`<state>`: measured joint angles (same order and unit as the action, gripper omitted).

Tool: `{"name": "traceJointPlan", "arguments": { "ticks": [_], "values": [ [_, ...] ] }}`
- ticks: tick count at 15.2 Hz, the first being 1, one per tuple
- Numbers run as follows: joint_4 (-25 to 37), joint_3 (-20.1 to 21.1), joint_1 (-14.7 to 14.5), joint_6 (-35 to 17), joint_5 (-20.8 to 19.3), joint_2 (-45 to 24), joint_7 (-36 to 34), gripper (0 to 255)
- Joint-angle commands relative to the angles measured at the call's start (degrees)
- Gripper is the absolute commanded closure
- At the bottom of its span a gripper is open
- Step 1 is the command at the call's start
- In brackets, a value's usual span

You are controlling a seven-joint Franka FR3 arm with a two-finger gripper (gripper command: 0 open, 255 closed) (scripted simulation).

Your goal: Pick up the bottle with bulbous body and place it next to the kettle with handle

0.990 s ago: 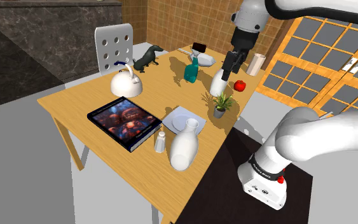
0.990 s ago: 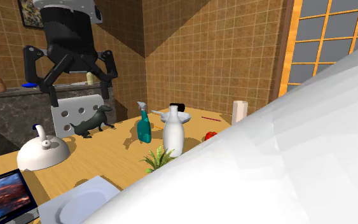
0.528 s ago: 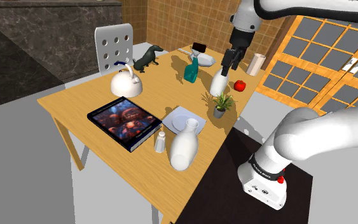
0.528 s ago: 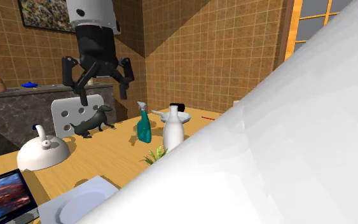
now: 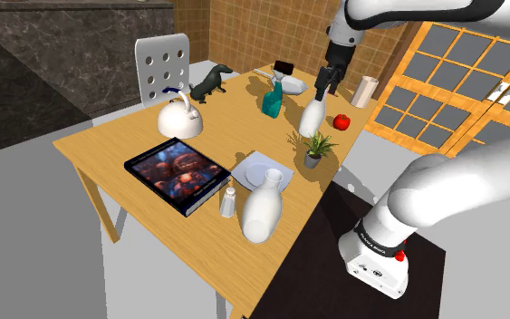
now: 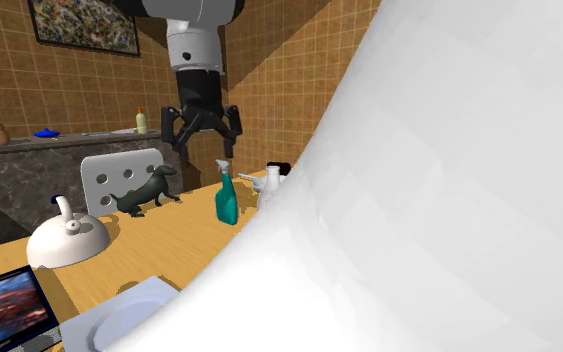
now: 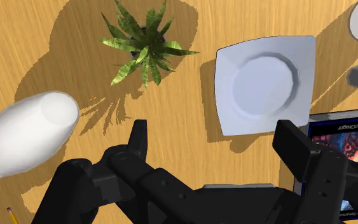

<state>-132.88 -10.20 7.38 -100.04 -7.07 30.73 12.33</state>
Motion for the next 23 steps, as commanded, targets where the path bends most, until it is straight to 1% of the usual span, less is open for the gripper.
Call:
{"name": "traceJointPlan", "arguments": {
  "ticks": [1, 6, 10, 16, 21, 22, 23],
  "values": [
    [1.48, -2.1, 0.78, -1.73, -0.78, -3.16, 2.16, 0],
    [7.23, -6.72, 2.21, -4.69, -1.15, -11.83, 7.22, 0],
    [12.94, -10.13, 3.3, -6.42, -0.12, -19.37, 11.55, 0],
    [23.5, -14.31, 5.7, -7.54, 3.7, -31.76, 18.53, 0],
    [34.53, -16.28, 9.29, -6.64, 8.37, -43.02, 24.21, 0],
    [35.57, -16.32, 9.72, -6.47, 8.77, -43.98, 24.64, 0],
    [34.9, -16.26, 9.77, -7.22, 8.81, -44.07, 24.66, 0]
  ]
}}
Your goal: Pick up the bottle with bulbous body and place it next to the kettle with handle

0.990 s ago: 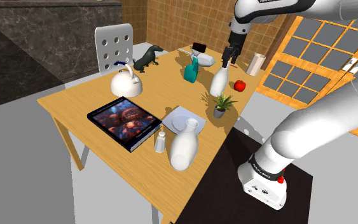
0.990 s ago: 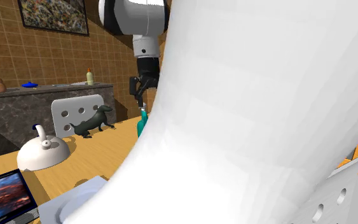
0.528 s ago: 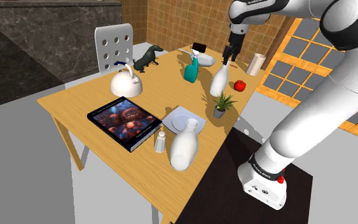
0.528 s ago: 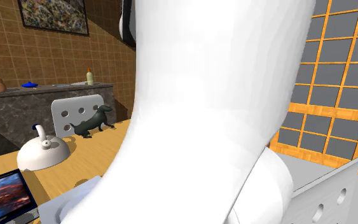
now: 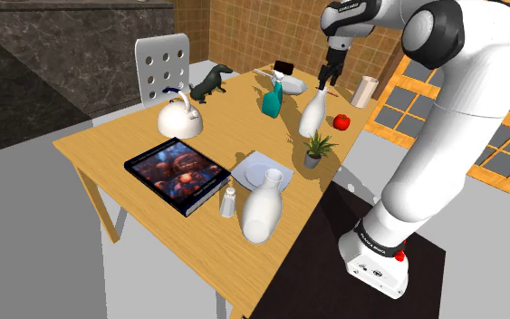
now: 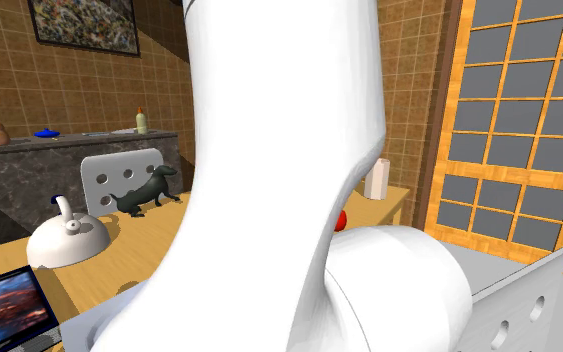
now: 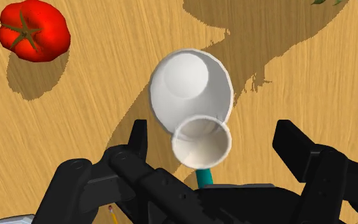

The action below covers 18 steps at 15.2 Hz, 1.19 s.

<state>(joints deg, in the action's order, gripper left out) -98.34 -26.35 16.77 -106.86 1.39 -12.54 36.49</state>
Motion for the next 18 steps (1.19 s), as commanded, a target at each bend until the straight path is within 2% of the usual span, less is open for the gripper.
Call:
{"name": "traceJointPlan", "arguments": {
  "ticks": [1, 6, 14, 15, 18],
  "values": [
    [-0.29, -0.09, 0.4, -1.14, 0.4, -0.91, 0.54, 0],
    [-3.63, -0.01, 0.55, -5.21, 0.8, -1.72, 0.82, 0],
    [-3.61, -0.01, 0.55, -5.2, 0.8, -1.72, 0.81, 0],
    [-3.61, -0.01, 0.55, -5.2, 0.8, -1.72, 0.81, 255],
    [-3.61, -0.01, 0.56, -5.2, 0.81, -1.73, 0.82, 255]
  ]
}}
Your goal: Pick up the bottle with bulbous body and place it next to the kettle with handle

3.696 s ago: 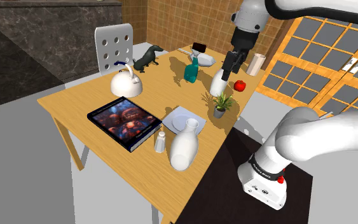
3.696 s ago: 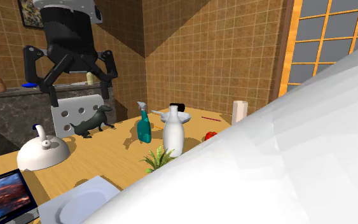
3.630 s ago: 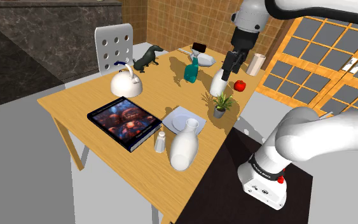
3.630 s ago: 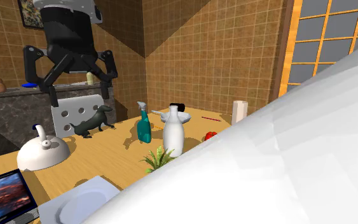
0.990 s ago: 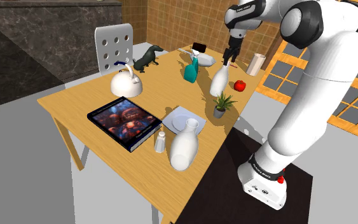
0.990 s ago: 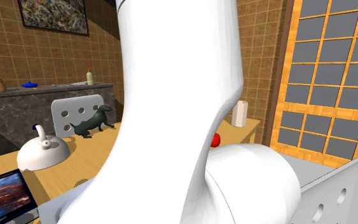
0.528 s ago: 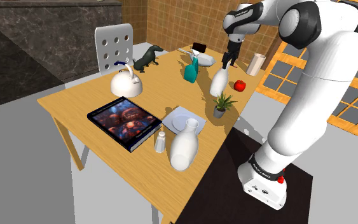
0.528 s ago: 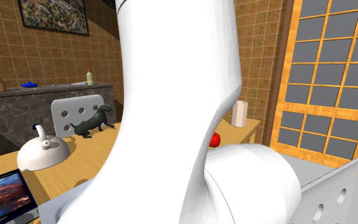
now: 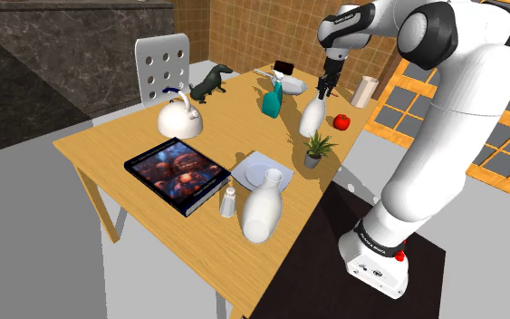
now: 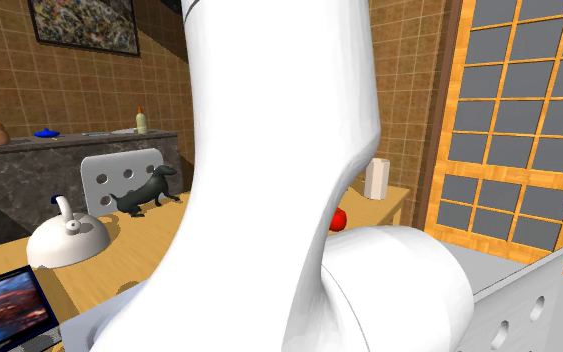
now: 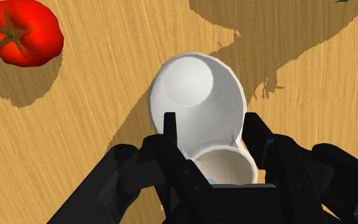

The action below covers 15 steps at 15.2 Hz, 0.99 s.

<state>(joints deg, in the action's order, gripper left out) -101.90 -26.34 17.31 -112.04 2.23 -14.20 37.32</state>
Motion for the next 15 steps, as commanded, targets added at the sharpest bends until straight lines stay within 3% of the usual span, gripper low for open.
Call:
{"name": "traceJointPlan", "arguments": {
  "ticks": [1, 6, 15],
  "values": [
    [-0.05, -0.02, 0.03, -0.03, -0.03, -0.07, 0.01, 255],
    [-0.06, -0.02, 0.01, -0.03, -0.04, -0.06, -0.02, 255],
    [4.97, -0.27, -0.1, 6.42, -0.79, 1.52, -0.19, 255]
  ]
}}
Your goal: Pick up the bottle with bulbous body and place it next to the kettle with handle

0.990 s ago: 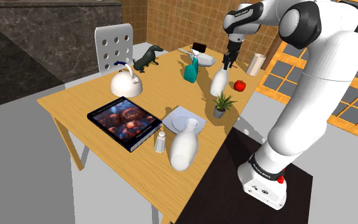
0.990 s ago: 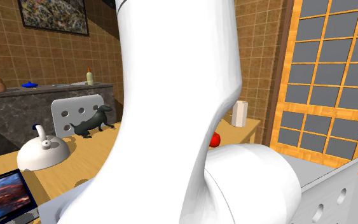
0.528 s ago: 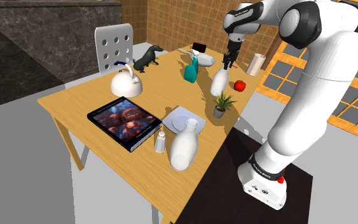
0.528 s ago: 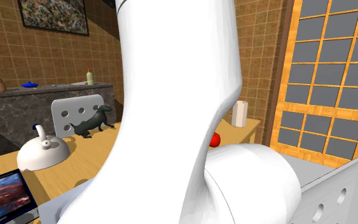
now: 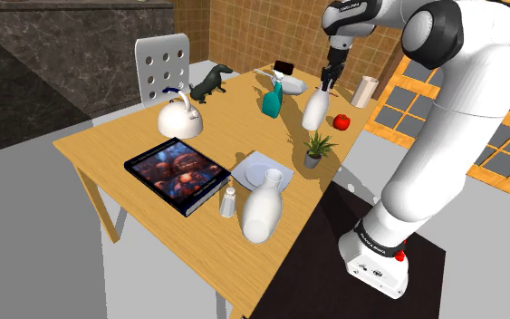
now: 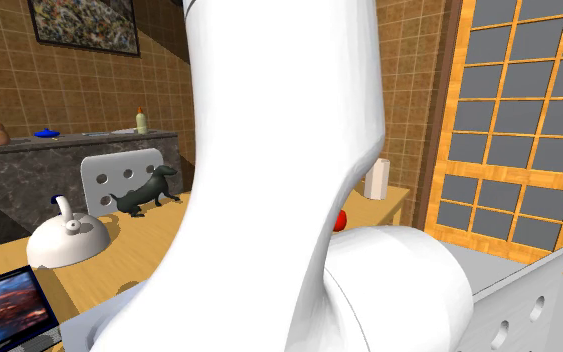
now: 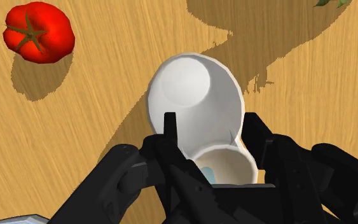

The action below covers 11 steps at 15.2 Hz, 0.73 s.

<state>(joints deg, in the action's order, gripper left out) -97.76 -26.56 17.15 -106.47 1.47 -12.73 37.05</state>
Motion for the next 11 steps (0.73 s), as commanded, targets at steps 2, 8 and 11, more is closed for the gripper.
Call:
{"name": "traceJointPlan", "arguments": {
  "ticks": [2, 8, 11],
  "values": [
    [2.11, -0.09, 0.07, 2.32, -0.13, 0.26, 0.09, 255],
    [6.37, -0.21, 0.18, 6.84, -0.27, 0.55, 0.21, 255],
    [8.74, -0.27, 0.29, 9.17, -0.25, 0.5, 0.32, 255]
  ]
}}
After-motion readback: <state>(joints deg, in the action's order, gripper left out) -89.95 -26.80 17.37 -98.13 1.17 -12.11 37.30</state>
